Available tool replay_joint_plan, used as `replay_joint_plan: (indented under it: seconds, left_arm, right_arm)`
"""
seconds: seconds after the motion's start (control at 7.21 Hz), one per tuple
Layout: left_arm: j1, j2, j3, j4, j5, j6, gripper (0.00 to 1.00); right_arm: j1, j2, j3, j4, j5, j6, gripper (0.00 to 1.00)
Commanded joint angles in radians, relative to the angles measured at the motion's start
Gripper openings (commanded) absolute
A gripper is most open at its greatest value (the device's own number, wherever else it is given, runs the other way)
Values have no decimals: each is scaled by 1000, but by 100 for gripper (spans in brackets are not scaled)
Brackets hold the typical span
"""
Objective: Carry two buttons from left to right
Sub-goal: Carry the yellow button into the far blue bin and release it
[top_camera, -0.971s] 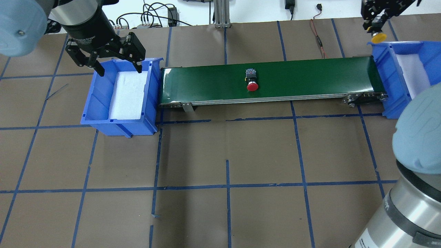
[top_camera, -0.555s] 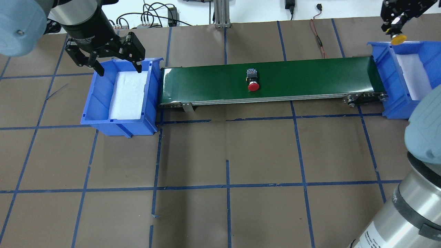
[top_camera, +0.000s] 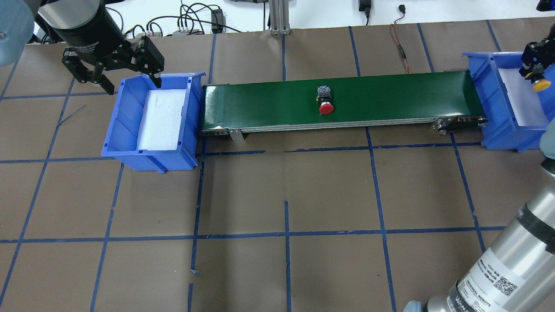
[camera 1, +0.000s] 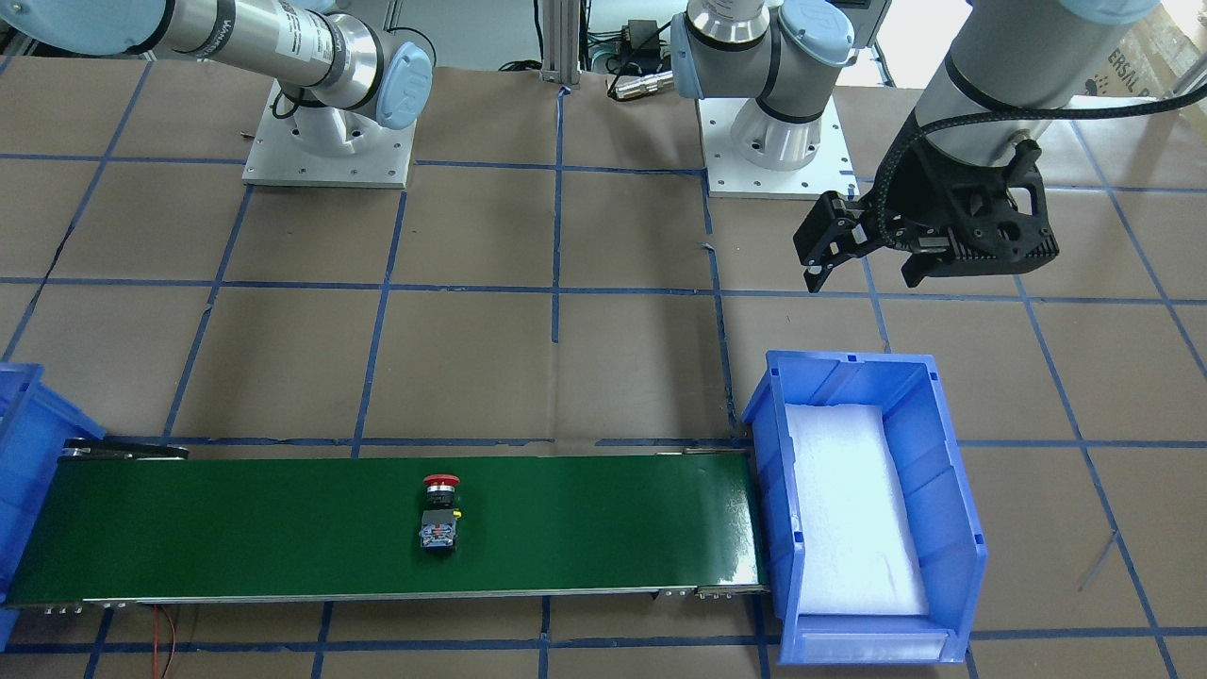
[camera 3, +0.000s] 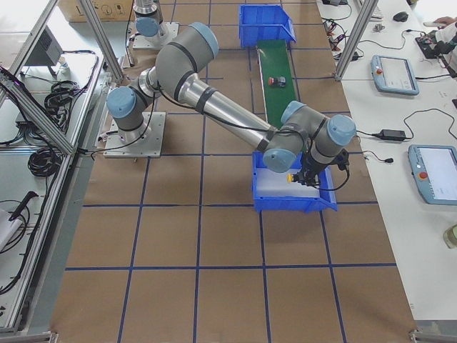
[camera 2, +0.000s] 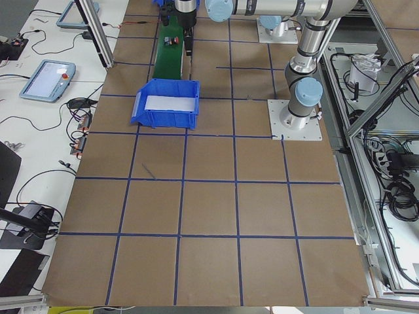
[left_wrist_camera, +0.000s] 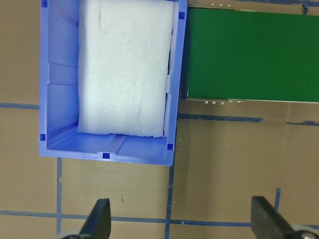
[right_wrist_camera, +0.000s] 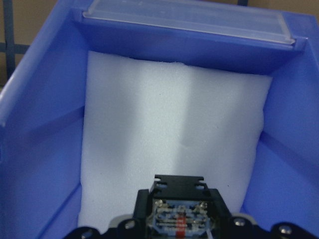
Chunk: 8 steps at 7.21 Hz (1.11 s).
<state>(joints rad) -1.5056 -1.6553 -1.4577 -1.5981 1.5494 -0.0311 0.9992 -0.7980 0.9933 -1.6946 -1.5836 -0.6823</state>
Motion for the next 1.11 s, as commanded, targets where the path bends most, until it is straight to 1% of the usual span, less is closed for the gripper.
replay_joint_plan:
  seconds: [0.0,0.14,0.28,0.42,0.55,0.69,0.83,0.97]
  left_arm:
    - [-1,-1,-15,13,-3,-12,100]
    - [1,5,-21,17,-2,-12,100]
    - [1,8,-21,17,-2,-10,100]
    - [-1,8,-21,17,-2,-10,100]
    - [1,8,-21,17,-2,-10,100]
    - [2,6,-21,18,-2,-4,100]
    - [2,8,-21,18,-2,-3,100]
    - [4,6,-16,18,0,-3,100]
  right_arm:
    - [-1,30,-7,-57,-6,1,38]
    - [6,30,-12,-59,2,4,46]
    - [12,33,-10,-57,7,41,50]
    - [13,42,-10,-59,10,46,58]
    - [15,36,-12,-59,11,47,62]
    - [28,34,-13,-59,10,47,63]
    - [48,10,-25,-57,8,46,67]
    - [65,-30,-38,-16,11,47,67]
